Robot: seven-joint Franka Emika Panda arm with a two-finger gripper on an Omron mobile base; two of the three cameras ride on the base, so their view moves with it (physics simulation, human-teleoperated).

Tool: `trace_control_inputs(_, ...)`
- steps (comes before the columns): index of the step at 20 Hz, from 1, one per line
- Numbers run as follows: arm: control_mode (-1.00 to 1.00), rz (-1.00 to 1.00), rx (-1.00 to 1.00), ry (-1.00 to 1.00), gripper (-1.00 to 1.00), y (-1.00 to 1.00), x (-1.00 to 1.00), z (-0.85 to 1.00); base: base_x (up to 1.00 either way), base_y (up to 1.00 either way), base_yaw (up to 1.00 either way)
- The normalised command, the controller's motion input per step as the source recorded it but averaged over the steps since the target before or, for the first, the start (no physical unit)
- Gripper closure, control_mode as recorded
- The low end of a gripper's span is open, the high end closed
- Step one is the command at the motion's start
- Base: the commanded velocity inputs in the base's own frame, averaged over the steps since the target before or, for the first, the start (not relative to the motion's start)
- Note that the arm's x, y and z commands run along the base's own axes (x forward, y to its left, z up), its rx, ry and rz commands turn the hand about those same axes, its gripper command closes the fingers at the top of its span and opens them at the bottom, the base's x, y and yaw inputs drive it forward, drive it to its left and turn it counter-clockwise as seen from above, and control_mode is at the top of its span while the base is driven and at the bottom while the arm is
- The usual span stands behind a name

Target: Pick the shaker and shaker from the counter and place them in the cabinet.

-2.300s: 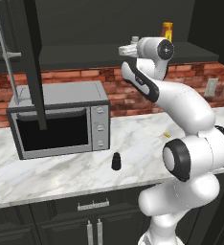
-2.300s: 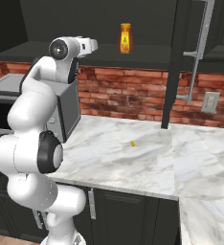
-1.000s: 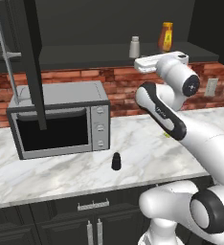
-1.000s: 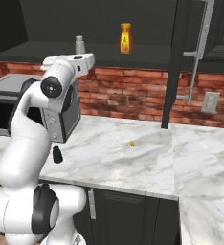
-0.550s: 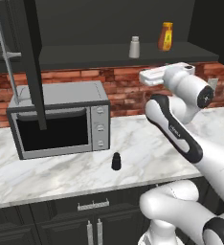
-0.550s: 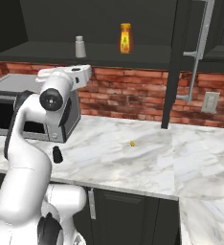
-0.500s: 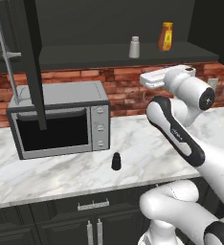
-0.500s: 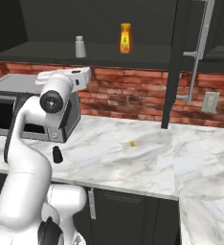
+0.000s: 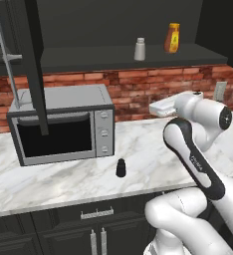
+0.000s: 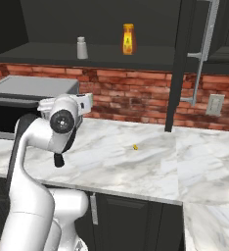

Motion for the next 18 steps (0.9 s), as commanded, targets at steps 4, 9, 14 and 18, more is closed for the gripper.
trace_control_inputs(4, -1.00, 0.18, -0.03, 0.14, -1.00, 0.00, 0.00, -0.81, 0.00, 0.00, 0.00)
trace_control_inputs(9, -1.00, 0.24, 0.00, 0.09, -1.00, 0.00, 0.13, -0.66, 0.00, 0.00, 0.00)
trace_control_inputs(14, -1.00, 0.26, 0.00, 0.09, -1.00, 0.00, 0.21, -0.73, 0.00, 0.00, 0.00)
trace_control_inputs(18, -1.00, 0.30, 0.00, 0.06, -1.00, 0.00, 0.23, -0.67, 0.00, 0.00, 0.00)
